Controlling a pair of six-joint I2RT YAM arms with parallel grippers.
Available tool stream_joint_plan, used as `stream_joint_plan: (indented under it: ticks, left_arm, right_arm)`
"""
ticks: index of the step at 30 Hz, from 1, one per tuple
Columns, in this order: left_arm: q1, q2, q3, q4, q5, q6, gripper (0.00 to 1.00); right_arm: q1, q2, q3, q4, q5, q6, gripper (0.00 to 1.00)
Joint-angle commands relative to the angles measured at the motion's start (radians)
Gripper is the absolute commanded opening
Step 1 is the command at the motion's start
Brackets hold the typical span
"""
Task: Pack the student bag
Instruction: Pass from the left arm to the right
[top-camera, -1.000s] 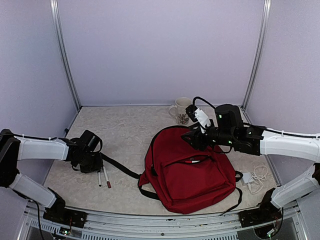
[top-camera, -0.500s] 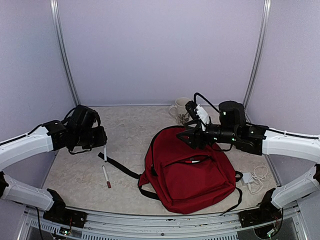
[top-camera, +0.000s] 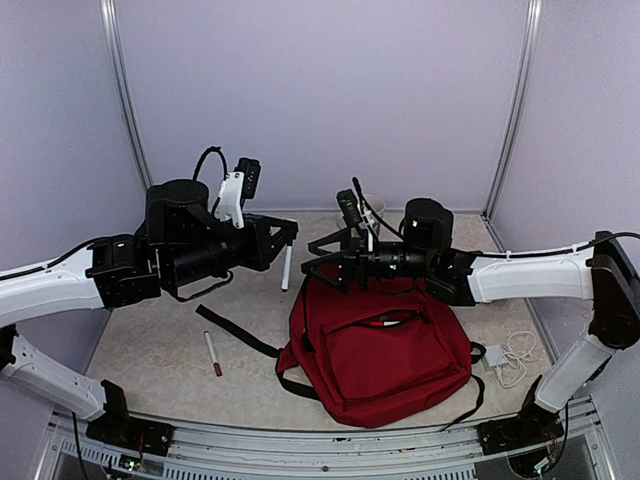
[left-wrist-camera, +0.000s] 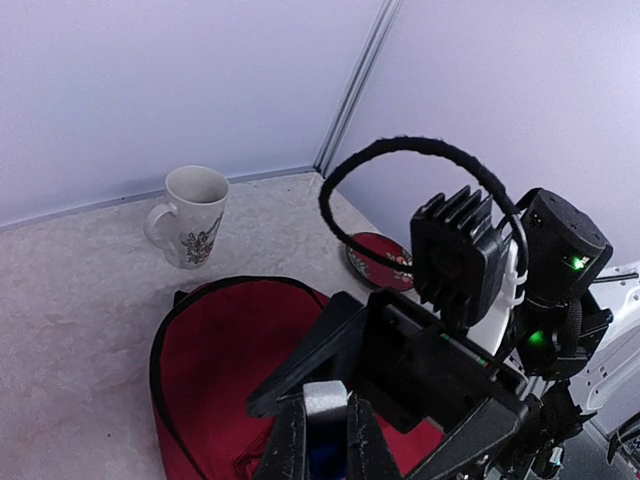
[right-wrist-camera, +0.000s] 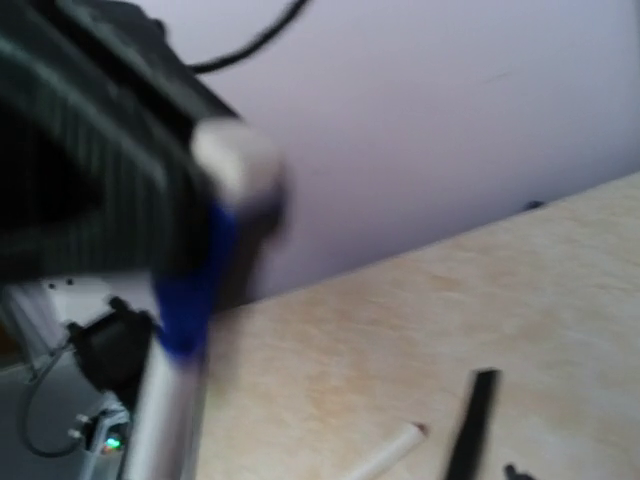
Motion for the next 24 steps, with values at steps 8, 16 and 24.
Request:
stream_joint_plan:
  ticks: [8,16,24]
  left_arm:
    - [-0.029,0.049,0.005,0.147,0.046,0.055,0.0]
    - [-0.027,0.044,-0.028,0.11,0.003,0.027,0.95]
    - [0.127,0.149,-0.096,-0.016,0.075,-0.122,0.99]
  right_arm:
    - [0.031,0.083,0.068,0.193,-0.111,0.128,0.19]
    - [-0.016,-0.021,0.03,-0.026,-0.043,-0.031,0.0]
    - [-0.094,-0.139,-0.051,-0.662,0.09,-0.526,0.0]
